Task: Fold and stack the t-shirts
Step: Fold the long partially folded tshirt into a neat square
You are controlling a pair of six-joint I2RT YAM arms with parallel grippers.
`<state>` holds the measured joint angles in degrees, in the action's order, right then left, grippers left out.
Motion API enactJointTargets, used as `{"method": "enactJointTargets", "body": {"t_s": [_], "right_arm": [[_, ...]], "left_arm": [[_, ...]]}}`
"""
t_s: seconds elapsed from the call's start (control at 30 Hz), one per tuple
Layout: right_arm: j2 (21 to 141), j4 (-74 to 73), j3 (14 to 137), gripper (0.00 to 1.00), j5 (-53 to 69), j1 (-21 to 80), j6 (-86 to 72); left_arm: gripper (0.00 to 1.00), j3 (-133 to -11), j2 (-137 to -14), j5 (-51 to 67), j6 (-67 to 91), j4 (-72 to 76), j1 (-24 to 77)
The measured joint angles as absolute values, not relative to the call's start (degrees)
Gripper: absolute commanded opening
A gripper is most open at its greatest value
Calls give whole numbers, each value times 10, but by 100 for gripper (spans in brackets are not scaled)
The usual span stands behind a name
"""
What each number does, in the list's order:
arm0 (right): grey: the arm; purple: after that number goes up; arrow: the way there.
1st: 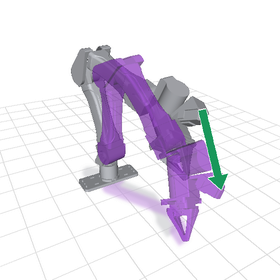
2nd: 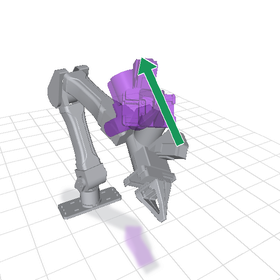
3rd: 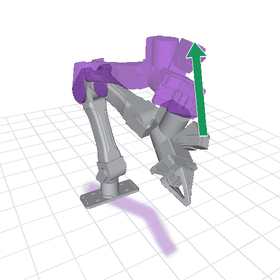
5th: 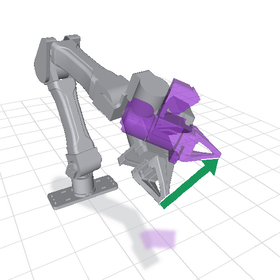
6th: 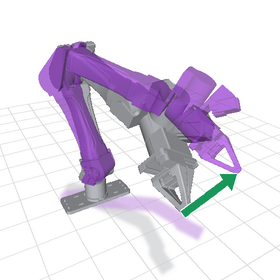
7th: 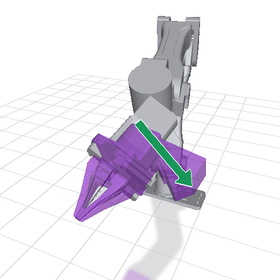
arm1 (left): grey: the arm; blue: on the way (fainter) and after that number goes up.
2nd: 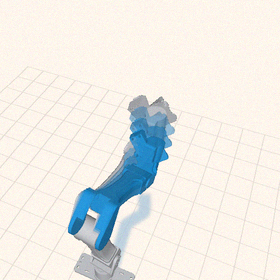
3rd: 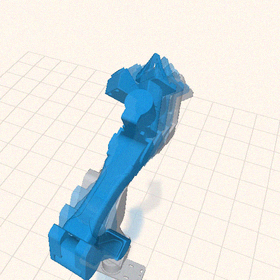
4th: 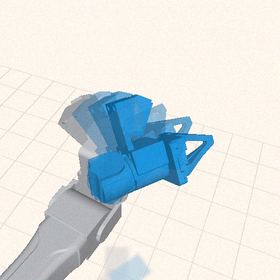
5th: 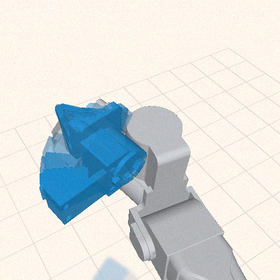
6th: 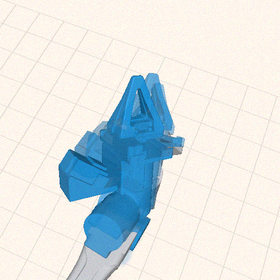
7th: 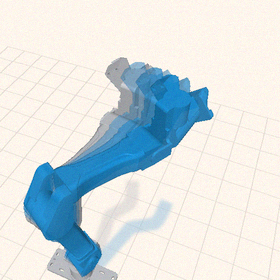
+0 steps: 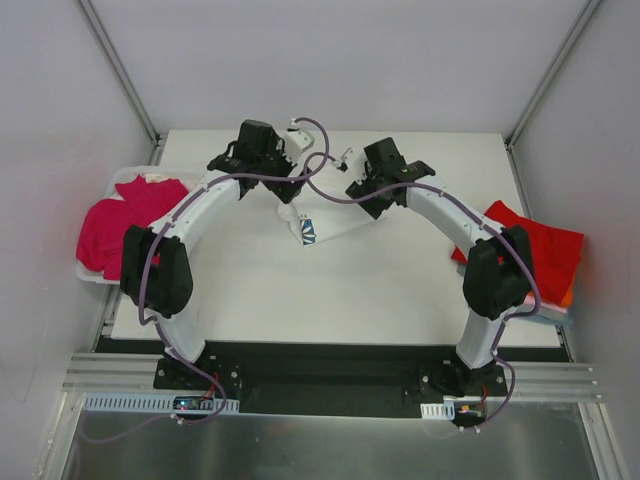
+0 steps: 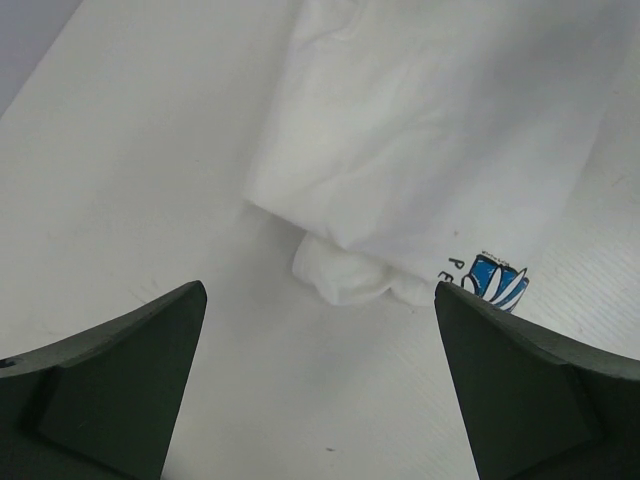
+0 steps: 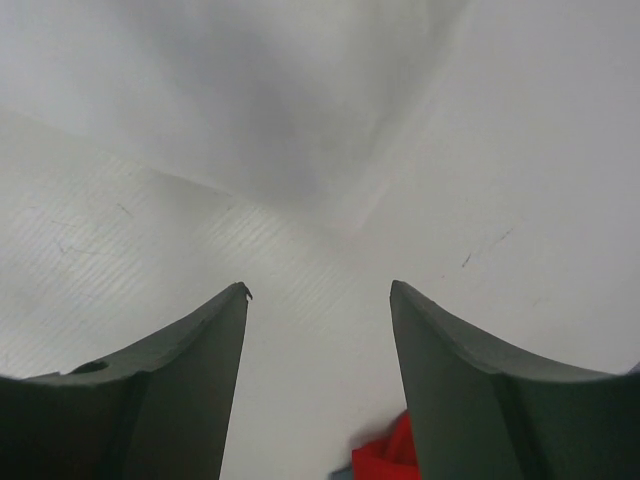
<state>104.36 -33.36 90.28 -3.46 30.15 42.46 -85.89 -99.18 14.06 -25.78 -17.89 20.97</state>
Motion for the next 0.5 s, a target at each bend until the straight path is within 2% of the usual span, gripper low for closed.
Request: {"method": "enactJointTargets", "body": {"t_s": [0.5], "right_arm": [[999, -323, 841, 62, -128, 259, 425]], "left_arm": [[99, -902, -1134, 163, -265, -183, 237]]}}
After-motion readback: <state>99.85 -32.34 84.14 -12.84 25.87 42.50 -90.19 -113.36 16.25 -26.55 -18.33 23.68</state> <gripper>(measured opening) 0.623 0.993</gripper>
